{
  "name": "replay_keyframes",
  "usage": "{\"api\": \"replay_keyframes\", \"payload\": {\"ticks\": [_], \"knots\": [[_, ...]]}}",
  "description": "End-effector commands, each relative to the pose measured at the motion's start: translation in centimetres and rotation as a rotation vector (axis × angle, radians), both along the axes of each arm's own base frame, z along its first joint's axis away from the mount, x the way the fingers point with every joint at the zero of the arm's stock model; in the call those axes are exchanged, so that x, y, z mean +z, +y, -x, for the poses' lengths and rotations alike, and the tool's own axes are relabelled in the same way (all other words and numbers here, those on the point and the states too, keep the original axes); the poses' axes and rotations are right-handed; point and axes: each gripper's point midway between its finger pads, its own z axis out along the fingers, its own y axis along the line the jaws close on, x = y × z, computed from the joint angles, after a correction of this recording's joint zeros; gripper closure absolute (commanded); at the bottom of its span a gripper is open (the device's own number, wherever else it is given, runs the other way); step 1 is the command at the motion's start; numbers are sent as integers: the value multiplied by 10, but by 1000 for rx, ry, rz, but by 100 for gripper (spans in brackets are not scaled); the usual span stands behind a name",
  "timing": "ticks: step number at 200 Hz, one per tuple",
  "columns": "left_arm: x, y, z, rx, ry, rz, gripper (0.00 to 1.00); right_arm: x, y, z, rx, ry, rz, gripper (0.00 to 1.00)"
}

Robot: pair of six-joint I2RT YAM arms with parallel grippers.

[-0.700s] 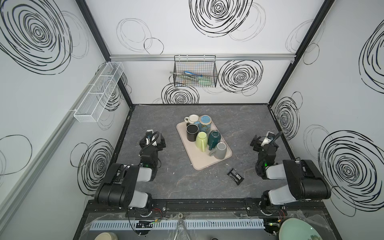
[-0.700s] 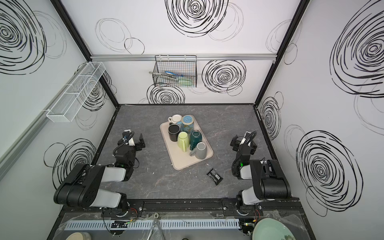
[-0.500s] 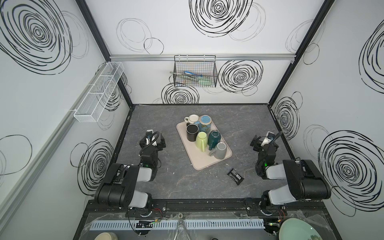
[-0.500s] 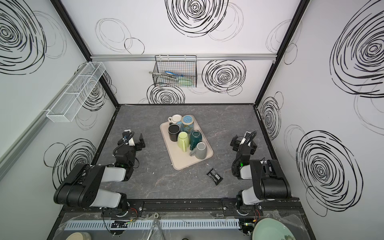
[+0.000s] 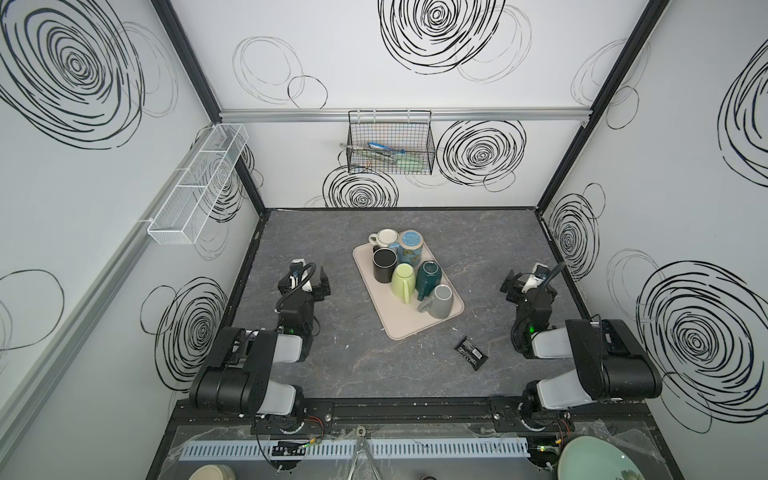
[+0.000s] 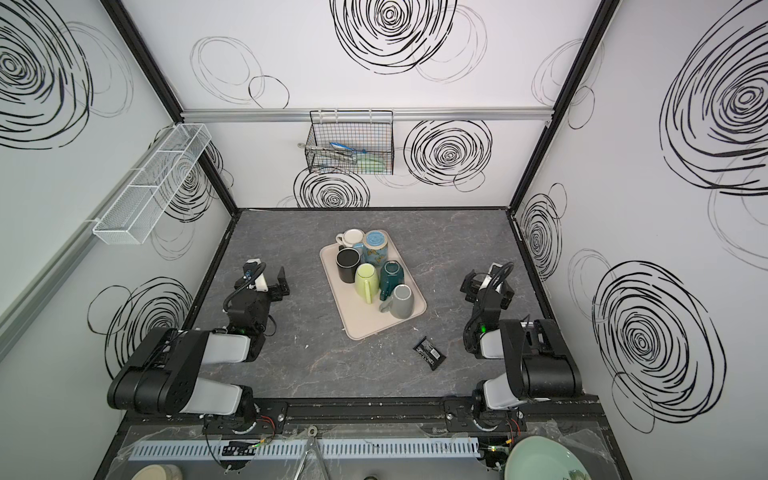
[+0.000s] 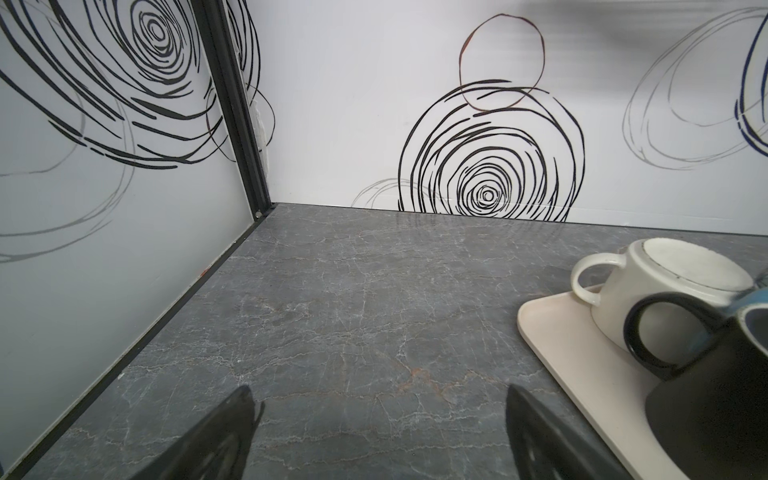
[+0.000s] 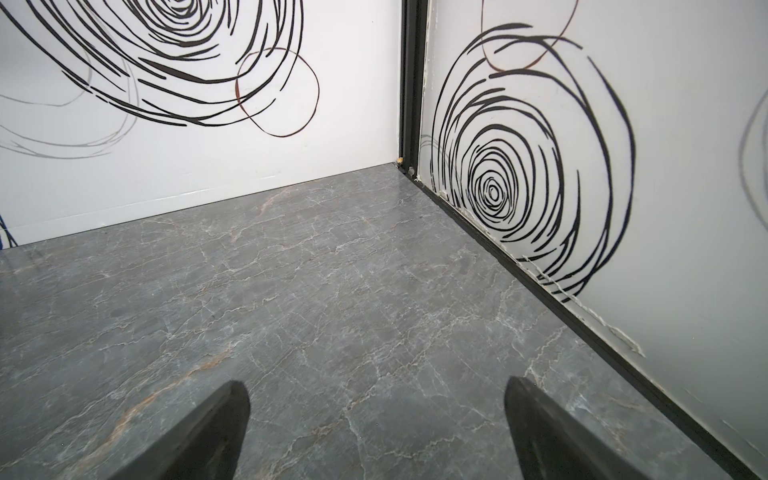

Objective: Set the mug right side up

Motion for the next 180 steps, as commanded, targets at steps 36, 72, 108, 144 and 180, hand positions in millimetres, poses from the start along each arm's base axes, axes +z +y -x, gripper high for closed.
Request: {"api": "replay_keyframes", "payload": {"ticks": [36,72,108,144,180], "knots": [[26,8,-18,186,30,-67,4,11,-2,-1,3,-40,-9,0],[67,-23,-4,239,-28,-168,4,12,-1,0,-10,-42,-3,0],[88,-45,6,215,-15,-135,4,19,3,10,-15,-78,23,0],[107,-74,28,136,-30,-64,4,25,9,21,-9,-112,50,0],[119,-103,46,25,-47,12,4,24,9,16,-7,-99,51,0]]}}
